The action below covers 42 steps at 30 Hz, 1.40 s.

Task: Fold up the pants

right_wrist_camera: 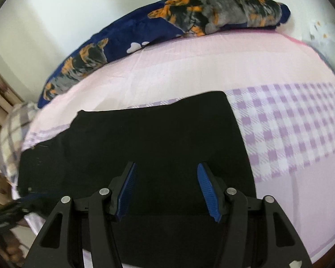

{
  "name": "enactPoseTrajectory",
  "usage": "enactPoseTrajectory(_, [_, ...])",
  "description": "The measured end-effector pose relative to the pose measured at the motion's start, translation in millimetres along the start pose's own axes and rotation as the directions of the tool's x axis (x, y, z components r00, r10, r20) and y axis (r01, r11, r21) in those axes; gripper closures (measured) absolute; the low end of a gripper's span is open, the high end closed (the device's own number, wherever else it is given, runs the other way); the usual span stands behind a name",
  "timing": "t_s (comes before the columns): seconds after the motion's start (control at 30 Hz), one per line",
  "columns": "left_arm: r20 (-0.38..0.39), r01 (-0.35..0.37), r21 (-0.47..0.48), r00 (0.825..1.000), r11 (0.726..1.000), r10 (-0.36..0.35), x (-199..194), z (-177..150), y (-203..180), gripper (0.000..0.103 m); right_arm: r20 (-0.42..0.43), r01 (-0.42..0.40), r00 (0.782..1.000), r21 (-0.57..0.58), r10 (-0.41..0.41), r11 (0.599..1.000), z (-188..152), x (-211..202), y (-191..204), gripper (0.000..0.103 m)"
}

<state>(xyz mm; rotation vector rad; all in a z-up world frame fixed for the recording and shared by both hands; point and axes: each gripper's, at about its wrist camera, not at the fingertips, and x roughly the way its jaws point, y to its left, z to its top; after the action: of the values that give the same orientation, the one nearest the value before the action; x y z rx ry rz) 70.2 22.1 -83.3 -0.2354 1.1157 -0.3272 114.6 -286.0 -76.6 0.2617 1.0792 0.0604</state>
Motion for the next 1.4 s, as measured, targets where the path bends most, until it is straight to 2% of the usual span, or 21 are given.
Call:
enactPoseTrajectory(0.1, [0.075, -0.049, -0.061, 0.996, 0.997, 0.054, -20.6, -1.6, 27.7, 0.057, -0.023, 0.000, 1.000, -0.011, 0.000, 1.000, 3.6, 16.5, 14.5, 0.049])
enactPoseTrajectory(0.23, [0.145, -0.117, -0.135, 0.980, 0.984, 0.137, -44.2, -2.4, 56.2, 0.057, -0.054, -0.065, 0.997, -0.027, 0.063, 0.998, 9.8, 36.5, 47.0, 0.049])
enactPoseTrajectory(0.3, [0.165, -0.129, -0.177, 0.973, 0.976, 0.159, -52.8, -3.8, 70.6, 0.055, -0.066, -0.106, 0.992, -0.035, 0.103, 0.994, 12.7, 46.6, 67.3, 0.048])
enactPoseTrajectory(0.37, [0.172, -0.122, -0.230, 0.972, 0.965, 0.163, -60.3, -7.1, 89.6, 0.053, -0.057, -0.095, 0.994, -0.067, 0.092, 0.993, 16.5, 54.7, 88.3, 0.048])
enactPoseTrajectory(0.47, [0.179, -0.101, -0.306, 0.971, 0.947, 0.161, -69.6, -13.9, 114.8, 0.053, -0.093, -0.154, 0.985, -0.086, 0.146, 0.984, 28.4, 70.5, 113.5, 0.048])
enactPoseTrajectory(0.57, [0.191, -0.095, -0.349, 0.967, 0.932, 0.170, -80.4, -22.3, 132.5, 0.053, -0.095, -0.150, 0.986, -0.118, 0.139, 0.982, 37.7, 80.5, 132.9, 0.048])
enactPoseTrajectory(0.63, [0.197, -0.092, -0.375, 0.965, 0.922, 0.176, -86.9, -26.7, 143.4, 0.053, -0.114, -0.159, 0.983, -0.143, 0.143, 0.977, 43.2, 85.7, 141.9, 0.048])
enactPoseTrajectory(0.73, [0.206, -0.053, -0.433, 0.966, 0.900, 0.156, -95.9, -33.8, 161.1, 0.052, -0.105, -0.187, 0.979, -0.110, 0.175, 0.976, 51.9, 81.9, 144.6, 0.048])
enactPoseTrajectory(0.87, [0.208, 0.051, -0.524, 0.976, 0.850, 0.070, -99.8, -47.9, 182.3, 0.051, -0.100, -0.234, 0.968, -0.045, 0.228, 0.971, 49.1, 65.4, 140.0, 0.043])
enactPoseTrajectory(0.97, [0.210, 0.138, -0.584, 0.978, 0.800, -0.015, -96.1, -58.6, 194.8, 0.048, -0.095, -0.252, 0.964, -0.043, 0.247, 0.967, 38.6, 49.6, 138.6, 0.041])
enactPoseTrajectory(1.1, [0.229, 0.235, -0.668, 0.968, 0.706, -0.105, -83.2, -69.6, 212.3, 0.045, -0.085, -0.268, 0.961, -0.038, 0.265, 0.963, 23.9, 30.8, 133.9, 0.037])
enactPoseTrajectory(1.13, [0.242, 0.265, -0.690, 0.961, 0.674, -0.130, -79.1, -73.0, 217.9, 0.045, -0.081, -0.272, 0.960, -0.034, 0.269, 0.962, 20.7, 26.8, 132.7, 0.037])
enactPoseTrajectory(1.2, [0.264, 0.303, -0.714, 0.952, 0.631, -0.158, -73.4, -77.4, 225.8, 0.045, -0.073, -0.274, 0.960, -0.029, 0.271, 0.961, 15.5, 18.7, 130.8, 0.036])
enactPoseTrajectory(1.27, [0.281, 0.325, -0.720, 0.945, 0.613, -0.170, -70.2, -77.5, 231.5, 0.045, -0.070, -0.278, 0.959, -0.024, 0.276, 0.960, 12.5, 13.7, 130.1, 0.036])
enactPoseTrajectory(1.4, [0.295, 0.341, -0.721, 0.939, 0.603, -0.178, -62.4, -78.4, 238.6, 0.045, -0.074, -0.281, 0.957, -0.014, 0.280, 0.960, 10.5, 11.3, 131.2, 0.036])
